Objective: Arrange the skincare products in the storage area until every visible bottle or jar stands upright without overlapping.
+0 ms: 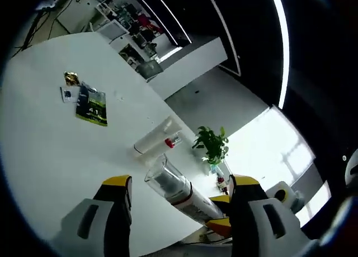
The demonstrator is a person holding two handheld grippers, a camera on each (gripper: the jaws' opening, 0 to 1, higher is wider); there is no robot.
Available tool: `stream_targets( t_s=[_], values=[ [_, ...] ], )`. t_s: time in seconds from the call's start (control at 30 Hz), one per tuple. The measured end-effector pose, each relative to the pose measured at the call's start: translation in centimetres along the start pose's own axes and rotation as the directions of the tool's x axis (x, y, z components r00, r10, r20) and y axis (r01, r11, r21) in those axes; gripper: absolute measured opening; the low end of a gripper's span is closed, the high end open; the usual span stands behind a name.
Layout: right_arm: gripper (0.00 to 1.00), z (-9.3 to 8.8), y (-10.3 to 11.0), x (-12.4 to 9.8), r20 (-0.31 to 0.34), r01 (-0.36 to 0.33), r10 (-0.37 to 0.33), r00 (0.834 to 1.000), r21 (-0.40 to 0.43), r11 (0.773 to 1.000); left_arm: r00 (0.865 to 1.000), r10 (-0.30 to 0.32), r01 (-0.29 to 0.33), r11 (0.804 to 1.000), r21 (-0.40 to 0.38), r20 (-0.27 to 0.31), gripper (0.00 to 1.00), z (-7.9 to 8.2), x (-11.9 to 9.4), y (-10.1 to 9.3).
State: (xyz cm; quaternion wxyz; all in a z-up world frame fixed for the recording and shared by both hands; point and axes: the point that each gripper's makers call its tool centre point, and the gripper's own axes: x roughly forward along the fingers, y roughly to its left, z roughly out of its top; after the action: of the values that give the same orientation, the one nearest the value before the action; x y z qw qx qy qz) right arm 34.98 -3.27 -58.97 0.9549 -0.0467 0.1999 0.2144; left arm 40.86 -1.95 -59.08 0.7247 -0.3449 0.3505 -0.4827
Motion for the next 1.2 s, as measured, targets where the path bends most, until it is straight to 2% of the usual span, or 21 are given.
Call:
stream_targets(
  t_s=[0.17, 0.27, 0.4, 0.43, 0.47, 0.67, 0.73, 0.87, 1.03, 1.1, 1.2],
  values=[
    [0.11, 0.1, 0.5, 0.2, 0.002, -0.018, 0.018, 1.0, -0.01, 1.0, 1.0, -0.01, 0.01, 0.999, -0.043, 0.004, 0.53, -0.1, 0.0, 0.0],
    [0.11, 0.0, 0.6, 0.2, -0.002, -0.019, 0.019, 1.0, -0.02, 1.0, 1.0, 0.001, -0.001, 1.0, -0.025, 0.005, 0.47, 0.0, 0.1, 0.1],
    [0.11, -0.2, 0.4, 0.0, -0.009, -0.017, 0.017, 1.0, -0.023, 1.0, 0.999, 0.04, -0.04, 0.998, 0.043, 0.003, 0.26, 0.4, -0.2, 0.8],
    [0.11, -0.3, 0.4, 0.0, -0.009, -0.019, 0.018, 1.0, -0.024, 1.0, 1.0, 0.025, -0.025, 0.999, 0.038, 0.012, 0.26, 0.6, 0.0, 0.5],
    [0.11, -0.4, 0.4, 0.0, -0.012, -0.021, 0.021, 1.0, -0.02, 1.0, 1.0, 0.021, -0.021, 0.999, 0.027, -0.004, 0.25, 0.4, 0.2, 0.4],
    [0.12, -0.7, 0.3, 0.0, -0.026, -0.016, 0.015, 1.0, -0.024, 1.0, 1.0, 0.015, -0.014, 0.997, 0.076, -0.002, 0.23, 0.6, 0.5, -0.3],
    [0.12, -1.2, 0.3, 0.1, -0.044, -0.009, 0.008, 0.999, -0.035, 0.999, 1.0, 0.012, -0.01, 0.993, 0.117, -0.014, 0.23, 0.6, 0.6, -0.7],
    [0.13, -2.3, 0.1, 0.3, -0.085, 0.0, -0.003, 0.996, -0.032, 0.999, 0.999, 0.006, 0.003, 0.977, 0.214, -0.043, 0.21, 0.5, 0.8, -1.5],
    [0.13, -3.2, 0.0, 0.4, -0.12, 0.002, -0.002, 0.993, 0.001, 1.0, 0.997, -0.023, 0.043, 0.957, 0.289, -0.071, 0.18, 0.5, 1.0, -2.8],
    [0.13, -3.6, -0.1, 0.6, -0.138, 0.008, -0.006, 0.99, 0.013, 1.0, 0.995, -0.01, 0.045, 0.932, 0.361, -0.098, 0.18, 0.2, 1.1, -2.9],
    [0.13, -4.4, 0.1, 0.9, -0.17, 0.007, -0.002, 0.985, 0.029, 1.0, 0.991, -0.002, 0.057, 0.903, 0.425, -0.13, 0.17, -0.3, 1.5, -3.2]
  ],
)
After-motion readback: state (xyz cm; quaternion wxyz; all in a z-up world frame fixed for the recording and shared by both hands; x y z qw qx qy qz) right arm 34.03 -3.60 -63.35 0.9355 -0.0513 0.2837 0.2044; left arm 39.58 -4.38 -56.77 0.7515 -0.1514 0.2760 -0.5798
